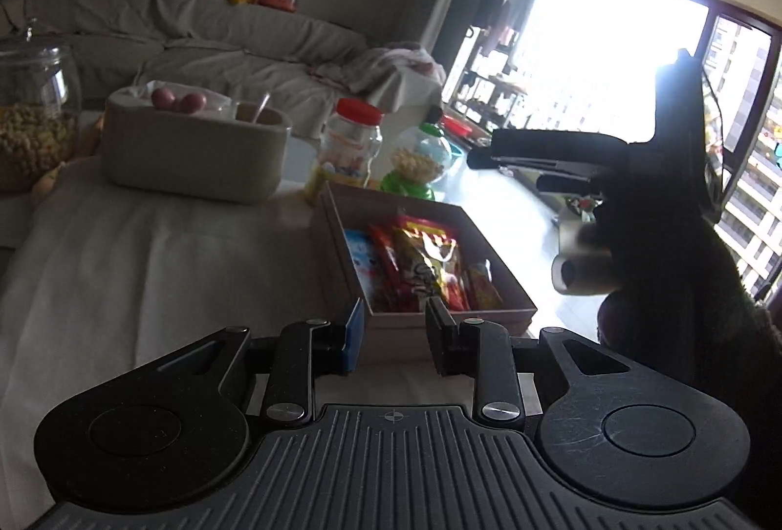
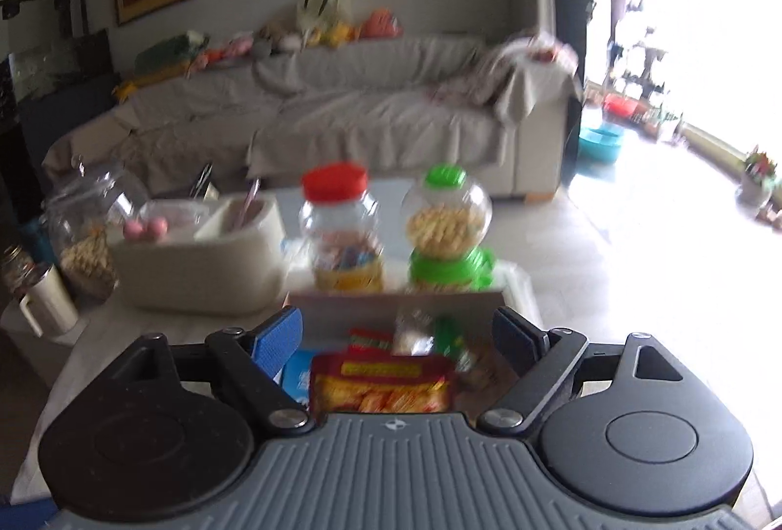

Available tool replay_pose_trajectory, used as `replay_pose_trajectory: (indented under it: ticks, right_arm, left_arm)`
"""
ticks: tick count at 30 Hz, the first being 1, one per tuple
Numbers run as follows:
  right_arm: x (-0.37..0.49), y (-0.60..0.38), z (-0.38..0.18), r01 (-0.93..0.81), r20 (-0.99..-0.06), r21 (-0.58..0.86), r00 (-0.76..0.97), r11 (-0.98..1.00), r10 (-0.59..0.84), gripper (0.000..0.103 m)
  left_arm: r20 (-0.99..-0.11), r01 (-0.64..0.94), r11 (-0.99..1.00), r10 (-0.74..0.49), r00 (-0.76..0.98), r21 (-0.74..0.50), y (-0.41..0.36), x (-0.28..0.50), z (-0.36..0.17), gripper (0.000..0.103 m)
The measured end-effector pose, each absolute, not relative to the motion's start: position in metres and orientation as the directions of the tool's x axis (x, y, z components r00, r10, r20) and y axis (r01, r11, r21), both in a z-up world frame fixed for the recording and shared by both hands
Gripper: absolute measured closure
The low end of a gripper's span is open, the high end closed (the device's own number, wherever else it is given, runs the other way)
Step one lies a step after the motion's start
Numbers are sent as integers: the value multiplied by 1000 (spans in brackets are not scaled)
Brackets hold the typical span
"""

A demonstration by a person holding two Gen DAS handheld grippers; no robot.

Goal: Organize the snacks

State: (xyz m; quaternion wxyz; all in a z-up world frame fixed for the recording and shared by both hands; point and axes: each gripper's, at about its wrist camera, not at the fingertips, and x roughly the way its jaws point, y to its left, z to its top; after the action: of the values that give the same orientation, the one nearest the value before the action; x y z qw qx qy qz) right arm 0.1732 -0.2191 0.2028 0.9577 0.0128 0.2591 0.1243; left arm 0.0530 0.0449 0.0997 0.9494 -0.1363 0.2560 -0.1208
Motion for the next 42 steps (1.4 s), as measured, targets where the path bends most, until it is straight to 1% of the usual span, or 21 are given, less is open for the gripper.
replay_pose_trajectory:
  ticks: [2, 4, 6, 7, 10, 12, 14, 16, 19, 22, 25, 38, 42]
  right_arm:
    - [147, -224, 211, -250, -448, 77, 856, 965, 257, 17]
    - [119, -227, 217, -265, -415, 71, 869, 962, 270, 17]
    - [88, -229, 215, -267, -377, 63, 886, 962, 271, 17]
    - [71, -229, 211, -263, -359, 57, 895, 963, 265, 16]
    - [31, -233, 188, -205, -340, 32, 918, 978, 204, 15]
    - [13, -239, 169, -159, -362, 44, 918, 986, 164, 15]
    - [-1, -247, 153, -146, -399, 77, 902, 986, 164, 15]
    - [-11, -254, 139, -123, -438, 122, 884, 985, 165, 15]
    - [-22, -260, 122, -110, -491, 183, 851, 977, 188, 15]
    - [-35, -260, 115, -107, -493, 176, 851, 979, 182, 15]
    - [-41, -259, 109, -114, -499, 167, 847, 979, 183, 15]
    - [-38, -255, 96, -133, -541, 163, 817, 978, 201, 15]
    - [-37, -252, 93, -137, -555, 158, 807, 978, 203, 15]
  left_arm:
    - [-438, 171, 941, -291, 851, -293, 37, 42, 101, 71]
    - [-401, 180, 949, -275, 874, -260, 30, 32, 103, 71]
    - [-357, 193, 959, -258, 898, -209, 20, 22, 101, 71]
    - [-349, 193, 964, -247, 904, -183, 14, 19, 99, 71]
    - [-372, 195, 967, -243, 896, -162, 3, 15, 85, 72]
    - [-389, 196, 966, -249, 887, -170, -1, 9, 77, 74]
    - [-391, 200, 967, -247, 887, -156, -4, -1, 71, 81]
    - [-387, 191, 971, -232, 892, -142, -7, -9, 68, 82]
    - [-391, 143, 984, -175, 903, -110, -11, -19, 65, 82]
    - [-407, 130, 989, -150, 901, -77, -17, -23, 65, 84]
    - [-433, 149, 985, -174, 885, -92, -20, -24, 62, 85]
    - [-549, 142, 985, -174, 817, -101, -26, -26, 44, 85]
    - [-554, 142, 985, -175, 814, -103, -27, -27, 43, 85]
